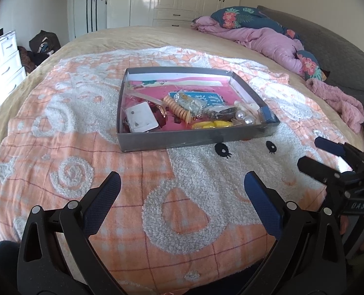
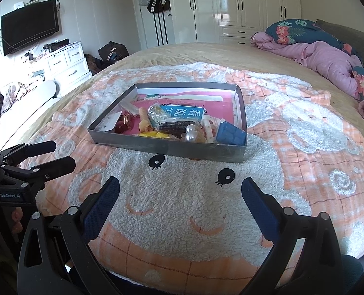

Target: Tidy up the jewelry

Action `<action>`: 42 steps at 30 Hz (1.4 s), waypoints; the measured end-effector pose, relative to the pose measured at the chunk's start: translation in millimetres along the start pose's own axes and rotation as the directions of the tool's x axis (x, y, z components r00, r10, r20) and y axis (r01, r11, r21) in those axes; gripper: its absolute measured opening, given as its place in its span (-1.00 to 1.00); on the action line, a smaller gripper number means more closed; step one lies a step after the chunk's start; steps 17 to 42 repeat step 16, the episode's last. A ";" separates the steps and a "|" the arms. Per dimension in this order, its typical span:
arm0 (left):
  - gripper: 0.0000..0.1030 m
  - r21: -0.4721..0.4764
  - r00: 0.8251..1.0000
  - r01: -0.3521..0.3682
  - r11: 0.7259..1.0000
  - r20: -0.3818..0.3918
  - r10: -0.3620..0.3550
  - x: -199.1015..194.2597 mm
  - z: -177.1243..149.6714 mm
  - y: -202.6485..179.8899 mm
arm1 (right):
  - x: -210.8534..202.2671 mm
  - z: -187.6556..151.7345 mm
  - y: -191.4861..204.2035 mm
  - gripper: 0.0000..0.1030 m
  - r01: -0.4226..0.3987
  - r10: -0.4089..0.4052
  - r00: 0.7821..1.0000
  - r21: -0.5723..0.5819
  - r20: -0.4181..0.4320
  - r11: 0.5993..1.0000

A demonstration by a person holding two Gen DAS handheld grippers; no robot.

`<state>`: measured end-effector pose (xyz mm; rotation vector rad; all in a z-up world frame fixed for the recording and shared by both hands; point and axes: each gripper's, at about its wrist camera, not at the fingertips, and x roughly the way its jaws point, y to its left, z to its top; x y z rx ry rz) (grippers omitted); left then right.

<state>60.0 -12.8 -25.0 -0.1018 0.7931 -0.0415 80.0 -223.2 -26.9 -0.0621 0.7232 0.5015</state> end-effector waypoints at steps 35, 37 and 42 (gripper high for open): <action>0.82 -0.178 0.939 -0.342 0.923 -0.079 0.333 121.9 139.7 211.6 | 93.8 103.9 -171.3 0.92 0.287 -0.282 0.958 0.162 -0.053 0.944; 0.82 -0.178 0.939 -0.342 0.923 -0.079 0.333 121.9 139.7 211.6 | 93.8 103.9 -171.3 0.92 0.287 -0.282 0.958 0.162 -0.053 0.944; 0.82 -0.178 0.939 -0.342 0.923 -0.079 0.333 121.9 139.7 211.6 | 93.8 103.9 -171.3 0.92 0.287 -0.282 0.958 0.162 -0.053 0.944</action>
